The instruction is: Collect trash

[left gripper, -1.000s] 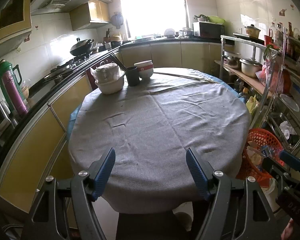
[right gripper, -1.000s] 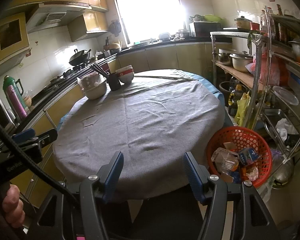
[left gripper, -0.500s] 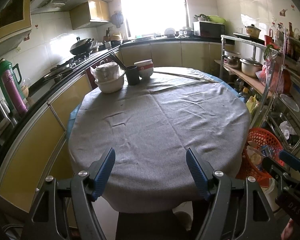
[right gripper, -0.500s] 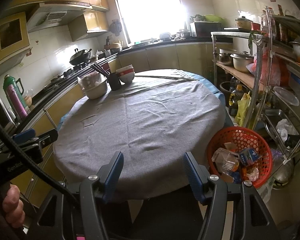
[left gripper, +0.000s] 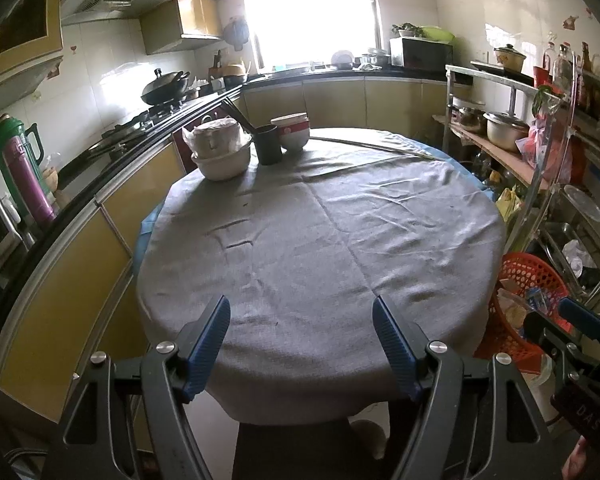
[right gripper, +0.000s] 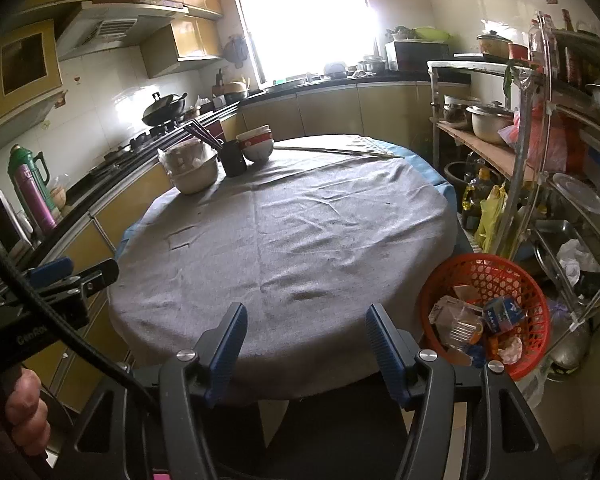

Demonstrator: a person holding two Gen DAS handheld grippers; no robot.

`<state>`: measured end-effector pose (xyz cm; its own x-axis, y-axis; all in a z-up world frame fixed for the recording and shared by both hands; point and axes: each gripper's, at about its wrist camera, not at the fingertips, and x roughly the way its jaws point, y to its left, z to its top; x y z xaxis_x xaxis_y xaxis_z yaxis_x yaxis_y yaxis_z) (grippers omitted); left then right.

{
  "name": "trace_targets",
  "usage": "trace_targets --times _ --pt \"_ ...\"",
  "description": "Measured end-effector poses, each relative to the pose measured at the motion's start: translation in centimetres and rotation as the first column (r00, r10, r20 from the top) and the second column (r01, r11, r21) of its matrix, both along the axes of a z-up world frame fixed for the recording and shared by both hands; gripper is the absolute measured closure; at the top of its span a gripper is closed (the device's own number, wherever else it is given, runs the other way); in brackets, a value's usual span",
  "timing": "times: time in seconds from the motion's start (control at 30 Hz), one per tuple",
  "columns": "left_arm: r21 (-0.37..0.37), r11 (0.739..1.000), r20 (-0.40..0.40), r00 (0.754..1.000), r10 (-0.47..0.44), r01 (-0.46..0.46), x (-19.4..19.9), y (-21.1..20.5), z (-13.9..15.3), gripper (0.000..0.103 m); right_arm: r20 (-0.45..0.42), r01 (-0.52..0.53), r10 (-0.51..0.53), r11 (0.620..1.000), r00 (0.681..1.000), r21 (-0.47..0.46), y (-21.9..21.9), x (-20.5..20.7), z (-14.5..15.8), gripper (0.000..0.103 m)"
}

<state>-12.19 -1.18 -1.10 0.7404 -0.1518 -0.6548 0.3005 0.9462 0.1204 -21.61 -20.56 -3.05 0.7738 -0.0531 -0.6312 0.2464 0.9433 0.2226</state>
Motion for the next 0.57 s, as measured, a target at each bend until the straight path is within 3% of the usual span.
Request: trace_targets --times 0.2,0.33,0.47,0.57 --pt "0.007 1.000 -0.020 1.000 0.018 -0.018 0.8 0.0 -0.6 0.029 -0.007 -0.019 0.019 1.000 1.000 -0.011 0.2 1.2 -0.5 0.038" --pt "0.006 0.999 -0.077 0.996 0.041 -0.041 2.9 0.3 -2.0 0.028 -0.021 -0.033 0.034 0.999 0.999 0.012 -0.3 3.6 -1.3 0.038" --pt "-0.012 0.995 -0.204 0.975 0.092 -0.096 9.1 1.2 -5.6 0.028 -0.045 -0.050 0.051 0.999 0.998 0.018 -1.8 9.6 -3.4 0.035" --pt "0.012 0.983 -0.279 0.943 0.181 -0.185 15.7 2.2 -9.2 0.028 -0.063 -0.058 0.062 0.997 0.996 0.053 -3.2 15.1 -5.5 0.035"
